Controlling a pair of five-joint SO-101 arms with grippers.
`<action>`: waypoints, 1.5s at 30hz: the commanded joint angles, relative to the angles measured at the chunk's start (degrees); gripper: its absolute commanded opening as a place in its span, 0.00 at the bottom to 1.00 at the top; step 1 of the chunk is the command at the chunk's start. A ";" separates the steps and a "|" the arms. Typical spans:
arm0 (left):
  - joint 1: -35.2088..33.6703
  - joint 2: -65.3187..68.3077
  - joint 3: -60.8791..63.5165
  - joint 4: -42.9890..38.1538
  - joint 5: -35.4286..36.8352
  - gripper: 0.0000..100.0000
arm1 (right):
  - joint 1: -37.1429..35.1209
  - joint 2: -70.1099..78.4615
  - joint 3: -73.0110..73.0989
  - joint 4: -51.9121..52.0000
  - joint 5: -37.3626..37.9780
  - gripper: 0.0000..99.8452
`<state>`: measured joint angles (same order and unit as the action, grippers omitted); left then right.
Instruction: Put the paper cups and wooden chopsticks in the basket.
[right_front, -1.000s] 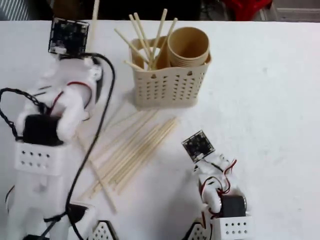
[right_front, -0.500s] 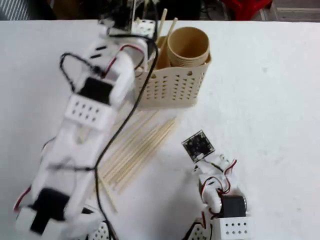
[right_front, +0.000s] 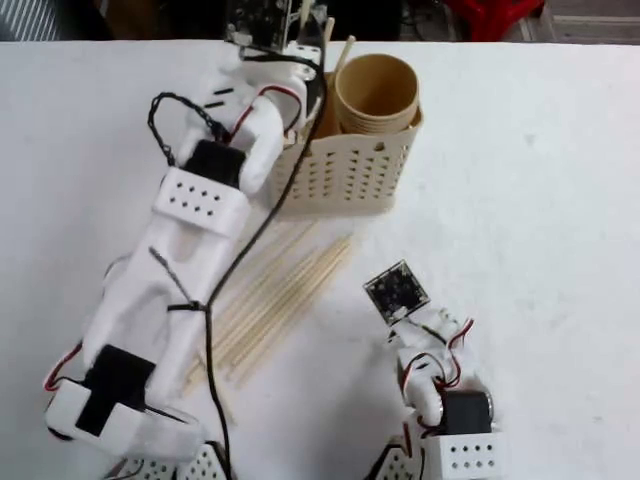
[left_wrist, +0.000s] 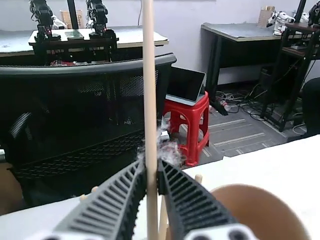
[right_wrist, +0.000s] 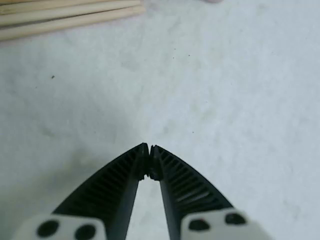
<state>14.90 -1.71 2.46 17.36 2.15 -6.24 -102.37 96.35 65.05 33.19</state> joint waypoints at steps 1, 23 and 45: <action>-0.66 -0.40 4.31 -7.47 -3.08 0.06 | -0.48 -0.22 0.53 0.40 0.53 0.02; -2.07 -21.49 35.87 -25.41 -3.52 0.06 | -0.48 -0.22 0.53 0.40 0.53 0.02; -0.75 -25.19 39.82 -24.97 -3.16 0.06 | -0.48 -0.22 0.53 0.40 0.53 0.02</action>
<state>13.41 -24.04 41.76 -6.64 -0.75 -6.24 -102.37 96.35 65.05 33.19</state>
